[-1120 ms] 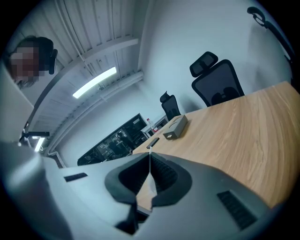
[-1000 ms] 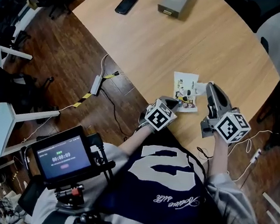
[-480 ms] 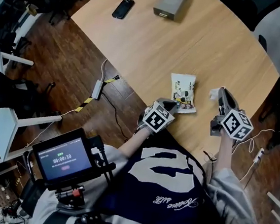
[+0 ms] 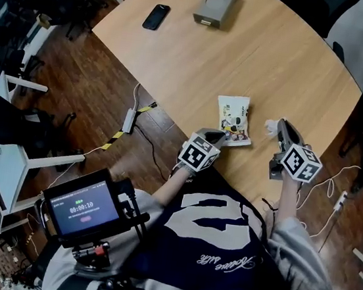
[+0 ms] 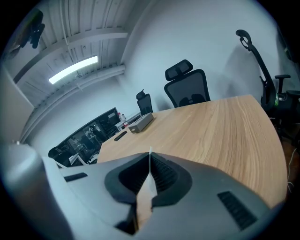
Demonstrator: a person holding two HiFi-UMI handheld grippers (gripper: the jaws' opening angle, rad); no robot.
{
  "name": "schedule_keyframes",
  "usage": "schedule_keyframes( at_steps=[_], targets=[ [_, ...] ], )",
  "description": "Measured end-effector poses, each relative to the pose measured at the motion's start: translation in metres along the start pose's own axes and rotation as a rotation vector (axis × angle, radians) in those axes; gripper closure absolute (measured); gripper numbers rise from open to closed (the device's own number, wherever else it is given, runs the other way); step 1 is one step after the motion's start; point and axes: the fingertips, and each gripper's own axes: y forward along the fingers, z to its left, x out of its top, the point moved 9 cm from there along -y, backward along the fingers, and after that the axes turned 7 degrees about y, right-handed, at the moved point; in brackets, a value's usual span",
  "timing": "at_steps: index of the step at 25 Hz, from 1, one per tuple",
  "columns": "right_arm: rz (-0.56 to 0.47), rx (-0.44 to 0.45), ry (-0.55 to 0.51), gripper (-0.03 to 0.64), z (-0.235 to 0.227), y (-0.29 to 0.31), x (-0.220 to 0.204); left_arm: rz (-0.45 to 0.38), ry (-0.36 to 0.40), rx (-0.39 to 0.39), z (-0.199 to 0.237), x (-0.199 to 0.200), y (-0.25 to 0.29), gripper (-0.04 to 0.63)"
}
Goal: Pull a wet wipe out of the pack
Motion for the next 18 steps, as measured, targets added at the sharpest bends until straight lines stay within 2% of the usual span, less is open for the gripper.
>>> schedule_keyframes(
  at_steps=[5,8,12,18],
  targets=[
    [-0.025,0.042,-0.003,0.611,0.004,-0.009,0.003,-0.111,-0.037,0.05,-0.003,0.008,-0.025,0.594],
    [-0.046,0.072,0.0,0.611,0.006,-0.017,0.003,-0.216,-0.129,0.108,-0.005,0.015,-0.05,0.594],
    [-0.058,0.109,-0.012,0.611,0.006,-0.048,-0.004,-0.342,-0.255,0.191,-0.034,0.008,-0.091,0.594],
    [-0.028,0.169,-0.077,0.611,0.008,-0.034,0.001,-0.444,-0.341,0.326,-0.032,-0.001,-0.126,0.594]
  ],
)
